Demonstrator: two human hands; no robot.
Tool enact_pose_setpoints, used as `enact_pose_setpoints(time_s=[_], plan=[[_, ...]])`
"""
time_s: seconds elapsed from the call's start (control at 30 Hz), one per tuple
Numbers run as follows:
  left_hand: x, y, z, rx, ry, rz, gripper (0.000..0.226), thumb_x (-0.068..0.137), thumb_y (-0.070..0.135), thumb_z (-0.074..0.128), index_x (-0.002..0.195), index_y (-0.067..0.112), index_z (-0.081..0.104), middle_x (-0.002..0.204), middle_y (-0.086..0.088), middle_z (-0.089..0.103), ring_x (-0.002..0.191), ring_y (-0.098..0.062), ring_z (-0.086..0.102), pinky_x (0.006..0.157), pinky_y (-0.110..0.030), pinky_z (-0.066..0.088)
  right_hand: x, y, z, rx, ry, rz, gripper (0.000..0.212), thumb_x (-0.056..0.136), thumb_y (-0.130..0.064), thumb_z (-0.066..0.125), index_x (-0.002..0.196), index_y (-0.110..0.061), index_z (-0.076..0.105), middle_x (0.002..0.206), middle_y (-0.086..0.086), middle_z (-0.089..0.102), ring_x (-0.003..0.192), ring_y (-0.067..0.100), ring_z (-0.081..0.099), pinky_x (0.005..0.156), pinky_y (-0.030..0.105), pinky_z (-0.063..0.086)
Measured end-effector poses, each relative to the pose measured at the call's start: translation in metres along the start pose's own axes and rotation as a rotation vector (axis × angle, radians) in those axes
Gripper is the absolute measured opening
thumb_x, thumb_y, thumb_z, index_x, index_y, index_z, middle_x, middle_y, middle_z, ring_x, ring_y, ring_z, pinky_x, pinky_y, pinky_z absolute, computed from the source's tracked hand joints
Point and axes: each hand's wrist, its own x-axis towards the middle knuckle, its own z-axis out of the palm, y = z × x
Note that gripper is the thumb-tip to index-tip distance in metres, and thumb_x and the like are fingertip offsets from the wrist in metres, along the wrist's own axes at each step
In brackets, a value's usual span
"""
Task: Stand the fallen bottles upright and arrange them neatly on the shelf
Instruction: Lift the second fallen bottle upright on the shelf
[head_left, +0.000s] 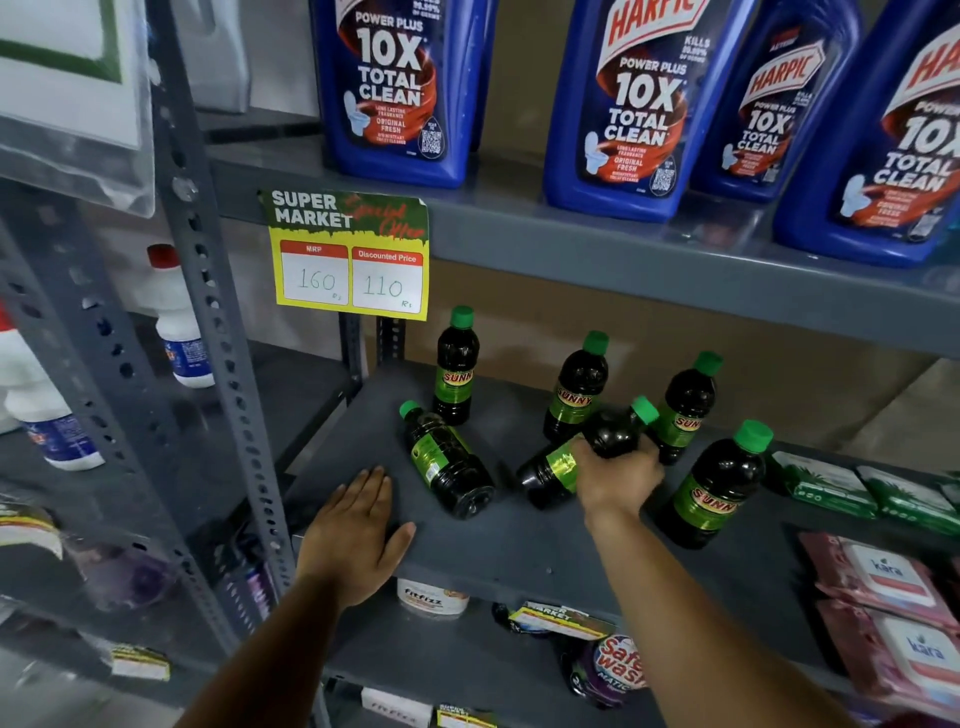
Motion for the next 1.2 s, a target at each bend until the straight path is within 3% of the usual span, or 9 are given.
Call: enact_pose_setpoints(time_s=[0.13, 0.33, 0.47, 0.67, 0.77, 0.83, 0.9, 1.0, 1.2], plan=[[0.0, 0.0, 0.001, -0.006, -0.003, 0.0, 0.078, 0.091, 0.06, 0.017, 0.135, 0.001, 0.045, 0.141, -0.017, 0.047, 0.131, -0.029, 0.041, 0.107, -0.045, 0.032, -0.017, -0.009, -0.023, -0.131, -0.219, -0.27, 0.074, 0.07, -0.012, 0.08, 0.133, -0.006, 0.043, 0.136, 0.02, 0.04, 0.119, 0.018, 0.036, 0.092, 0.015, 0.027], [-0.001, 0.0, 0.001, -0.021, 0.025, -0.003, 0.082, 0.089, 0.063, 0.013, 0.139, 0.004, 0.04, 0.146, -0.014, 0.041, 0.135, -0.026, 0.034, 0.11, -0.042, 0.025, -0.028, 0.012, -0.029, -0.12, -0.382, -0.303, 0.098, 0.068, -0.018, 0.081, 0.147, -0.017, 0.023, 0.142, 0.01, 0.041, 0.132, 0.022, 0.04, 0.11, 0.034, 0.031], [0.0, 0.0, 0.002, -0.007, 0.023, 0.003, 0.082, 0.09, 0.063, 0.011, 0.14, 0.004, 0.038, 0.148, -0.015, 0.038, 0.137, -0.026, 0.032, 0.11, -0.04, 0.021, -0.019, 0.025, -0.033, -0.117, -0.588, -0.201, 0.109, 0.07, -0.009, 0.075, 0.151, -0.03, 0.005, 0.134, -0.006, 0.047, 0.126, 0.017, 0.046, 0.099, 0.035, 0.038], [0.002, 0.0, 0.003, -0.005, 0.015, 0.0, 0.082, 0.09, 0.063, 0.012, 0.139, 0.003, 0.039, 0.146, -0.015, 0.04, 0.135, -0.027, 0.034, 0.109, -0.041, 0.024, -0.011, 0.033, -0.032, -0.16, -0.501, -0.203, 0.102, 0.057, -0.031, 0.086, 0.14, -0.031, 0.029, 0.13, -0.004, 0.051, 0.119, 0.015, 0.052, 0.099, 0.039, 0.044], [0.002, -0.001, 0.004, -0.01, 0.017, -0.002, 0.082, 0.089, 0.063, 0.011, 0.141, 0.004, 0.036, 0.148, -0.014, 0.037, 0.137, -0.026, 0.031, 0.111, -0.04, 0.022, -0.009, 0.041, -0.033, -0.143, -0.602, -0.194, 0.095, 0.066, -0.015, 0.081, 0.143, -0.03, 0.027, 0.124, -0.011, 0.054, 0.116, 0.012, 0.052, 0.098, 0.038, 0.044], [0.002, -0.001, 0.004, -0.011, 0.024, -0.007, 0.084, 0.089, 0.064, 0.009, 0.141, 0.004, 0.036, 0.149, -0.014, 0.036, 0.137, -0.025, 0.03, 0.111, -0.04, 0.022, -0.008, 0.045, -0.032, -0.166, -0.586, -0.189, 0.095, 0.065, -0.021, 0.085, 0.142, -0.027, 0.03, 0.122, -0.012, 0.055, 0.113, 0.011, 0.054, 0.094, 0.034, 0.044], [0.002, 0.0, 0.003, -0.007, 0.018, -0.005, 0.085, 0.088, 0.065, 0.008, 0.141, 0.004, 0.035, 0.149, -0.014, 0.036, 0.137, -0.025, 0.03, 0.111, -0.04, 0.022, -0.008, 0.044, -0.03, -0.173, -0.527, -0.214, 0.092, 0.055, -0.028, 0.09, 0.131, -0.029, 0.038, 0.119, -0.009, 0.056, 0.107, 0.01, 0.056, 0.09, 0.032, 0.047], [0.002, -0.001, 0.003, -0.014, 0.019, -0.004, 0.085, 0.088, 0.065, 0.007, 0.141, 0.003, 0.035, 0.148, -0.015, 0.036, 0.137, -0.026, 0.03, 0.111, -0.042, 0.022, -0.01, 0.042, -0.026, -0.168, -0.591, -0.202, 0.075, 0.062, -0.013, 0.086, 0.116, -0.035, 0.039, 0.108, -0.009, 0.058, 0.1, 0.008, 0.059, 0.075, 0.021, 0.045], [0.002, -0.001, 0.004, -0.015, 0.006, -0.002, 0.084, 0.089, 0.064, 0.009, 0.141, 0.003, 0.036, 0.148, -0.015, 0.037, 0.137, -0.026, 0.031, 0.111, -0.043, 0.024, -0.016, 0.042, -0.02, -0.267, -0.448, -0.174, 0.079, 0.049, -0.041, 0.092, 0.109, -0.024, 0.043, 0.109, -0.001, 0.06, 0.099, 0.018, 0.06, 0.079, 0.035, 0.051]])
